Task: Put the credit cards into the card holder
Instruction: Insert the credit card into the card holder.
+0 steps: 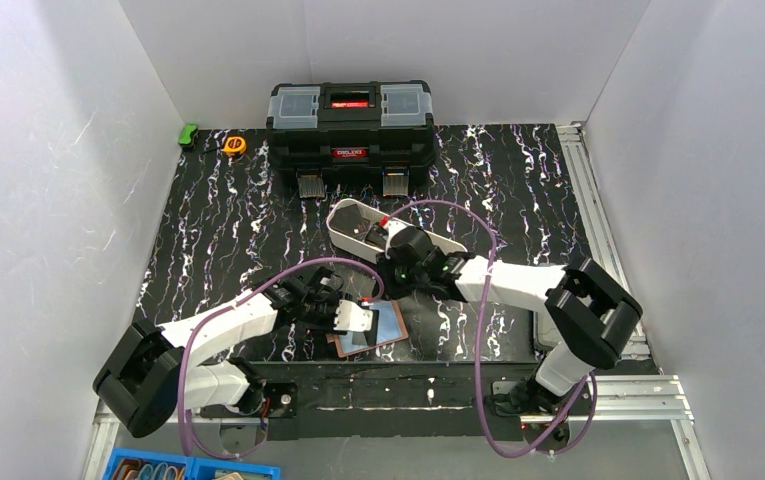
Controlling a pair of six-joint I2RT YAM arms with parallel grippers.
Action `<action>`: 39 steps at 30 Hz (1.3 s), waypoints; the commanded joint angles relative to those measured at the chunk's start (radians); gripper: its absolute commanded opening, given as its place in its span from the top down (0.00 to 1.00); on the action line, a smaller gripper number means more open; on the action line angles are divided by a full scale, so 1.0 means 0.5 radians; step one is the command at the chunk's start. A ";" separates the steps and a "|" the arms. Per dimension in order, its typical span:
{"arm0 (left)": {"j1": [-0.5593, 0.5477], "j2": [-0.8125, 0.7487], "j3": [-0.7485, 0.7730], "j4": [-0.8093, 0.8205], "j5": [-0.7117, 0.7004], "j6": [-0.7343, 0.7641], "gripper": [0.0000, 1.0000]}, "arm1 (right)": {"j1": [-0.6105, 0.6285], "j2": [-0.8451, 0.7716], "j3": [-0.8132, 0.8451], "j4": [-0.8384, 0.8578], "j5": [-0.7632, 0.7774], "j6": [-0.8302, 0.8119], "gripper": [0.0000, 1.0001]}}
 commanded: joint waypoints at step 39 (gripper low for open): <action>-0.002 -0.002 -0.079 -0.113 -0.046 0.069 0.65 | 0.019 0.159 -0.123 0.171 -0.154 0.190 0.81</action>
